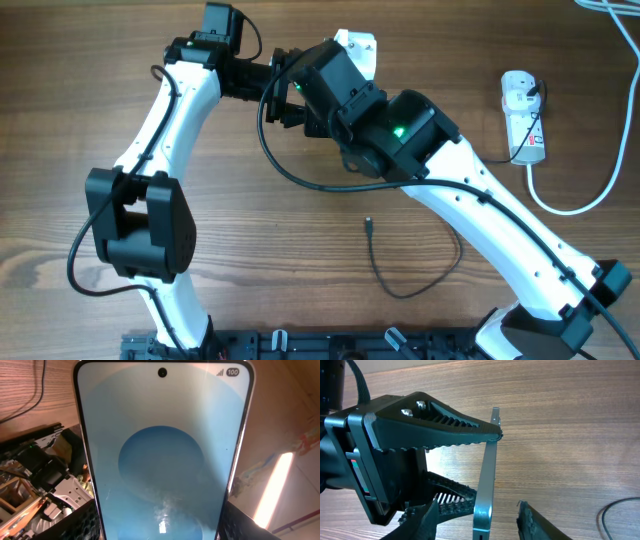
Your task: Plug charger to phone and switch on socket
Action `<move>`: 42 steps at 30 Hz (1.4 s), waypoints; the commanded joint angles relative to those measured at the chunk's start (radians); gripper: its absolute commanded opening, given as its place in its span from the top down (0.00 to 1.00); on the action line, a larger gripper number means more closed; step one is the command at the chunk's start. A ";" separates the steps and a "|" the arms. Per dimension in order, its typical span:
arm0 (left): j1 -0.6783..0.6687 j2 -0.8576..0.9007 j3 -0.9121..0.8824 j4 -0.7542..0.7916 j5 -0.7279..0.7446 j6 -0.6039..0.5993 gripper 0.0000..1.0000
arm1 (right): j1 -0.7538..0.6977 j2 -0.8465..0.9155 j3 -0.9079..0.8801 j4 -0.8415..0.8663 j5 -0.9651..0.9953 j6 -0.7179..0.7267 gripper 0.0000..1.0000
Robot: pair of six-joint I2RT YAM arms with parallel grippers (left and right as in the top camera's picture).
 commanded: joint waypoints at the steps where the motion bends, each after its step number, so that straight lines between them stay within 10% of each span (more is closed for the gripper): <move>1: 0.000 -0.039 0.003 0.002 0.064 -0.003 0.40 | -0.008 0.021 0.026 0.003 0.031 0.002 0.51; 13: 0.000 -0.039 0.003 0.003 0.069 -0.002 0.40 | -0.010 0.044 0.026 0.030 0.053 0.000 0.55; 29: 0.000 -0.039 0.003 0.003 0.070 -0.002 0.39 | -0.010 0.044 0.026 0.040 0.068 0.002 0.87; 38: 0.000 -0.039 0.003 0.003 0.070 -0.002 0.28 | -0.010 0.043 0.026 0.054 0.037 0.046 0.96; 42: 0.000 -0.039 0.003 0.011 0.069 -0.002 0.00 | -0.011 0.033 0.026 0.071 0.048 0.147 0.96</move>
